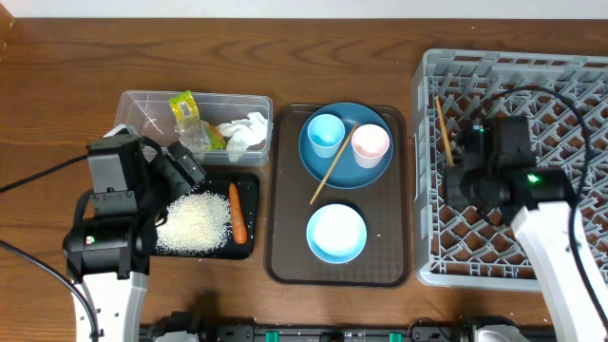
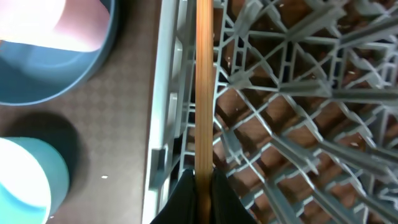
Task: Sort waste into correct bins and load items into the dishwasher rack
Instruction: 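Insert the chopstick into the rack and open the right gripper, then move right gripper back over the blue plate toward the other chopstick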
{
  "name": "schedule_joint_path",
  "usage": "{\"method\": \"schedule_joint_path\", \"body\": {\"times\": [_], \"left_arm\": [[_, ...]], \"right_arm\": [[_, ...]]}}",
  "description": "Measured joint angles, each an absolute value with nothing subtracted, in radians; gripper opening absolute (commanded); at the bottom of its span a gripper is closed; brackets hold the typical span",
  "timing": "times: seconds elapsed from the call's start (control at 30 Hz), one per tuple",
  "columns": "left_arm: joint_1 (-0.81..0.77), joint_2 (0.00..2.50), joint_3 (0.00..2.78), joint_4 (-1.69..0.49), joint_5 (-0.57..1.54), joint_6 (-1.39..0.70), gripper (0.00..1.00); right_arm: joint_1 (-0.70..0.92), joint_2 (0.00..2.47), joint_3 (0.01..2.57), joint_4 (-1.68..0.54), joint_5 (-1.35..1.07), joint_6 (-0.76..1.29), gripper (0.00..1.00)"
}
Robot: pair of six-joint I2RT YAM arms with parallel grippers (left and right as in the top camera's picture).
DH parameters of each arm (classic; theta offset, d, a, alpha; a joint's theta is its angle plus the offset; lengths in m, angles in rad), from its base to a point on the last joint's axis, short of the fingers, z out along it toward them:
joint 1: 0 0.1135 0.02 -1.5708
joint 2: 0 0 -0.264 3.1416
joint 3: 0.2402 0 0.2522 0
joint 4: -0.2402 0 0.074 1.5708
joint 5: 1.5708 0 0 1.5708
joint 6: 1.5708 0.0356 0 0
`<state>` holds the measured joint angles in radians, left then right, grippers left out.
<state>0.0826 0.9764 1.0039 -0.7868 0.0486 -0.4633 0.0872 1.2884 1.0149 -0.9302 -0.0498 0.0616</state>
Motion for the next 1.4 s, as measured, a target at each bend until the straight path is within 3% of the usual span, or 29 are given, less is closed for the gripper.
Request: {"method": "schedule_joint_path", "body": {"times": [0.43, 0.5, 0.6, 0.73, 0.83, 1.17, 1.4], "left_arm": [[0.083, 0.976, 1.004, -0.787, 0.049, -0.463, 0.99], [0.083, 0.976, 1.004, -0.787, 0.049, -0.463, 0.99], [0.083, 0.976, 1.004, -0.787, 0.049, -0.463, 0.99], [0.083, 0.976, 1.004, -0.787, 0.049, -0.463, 0.99], [0.083, 0.976, 1.004, -0.787, 0.049, -0.463, 0.99], [0.083, 0.977, 1.004, -0.787, 0.049, -0.463, 0.99], [0.083, 0.977, 1.004, -0.786, 0.049, -0.463, 0.99]], "right_arm": [[0.087, 1.498, 1.015, -0.884, -0.053, 0.060, 0.02], [0.087, 1.504, 1.015, -0.884, -0.053, 0.061, 0.11], [0.087, 1.504, 1.015, -0.883, -0.054, 0.069, 0.33], [0.087, 1.504, 1.019, -0.878, -0.070, 0.077, 0.47], [0.086, 1.496, 1.026, -0.891, -0.070, 0.094, 0.48], [0.092, 1.464, 1.209, -1.015, -0.087, 0.117, 0.37], [0.231, 1.436, 1.290, -0.939, -0.196, 0.280, 0.35]]}}
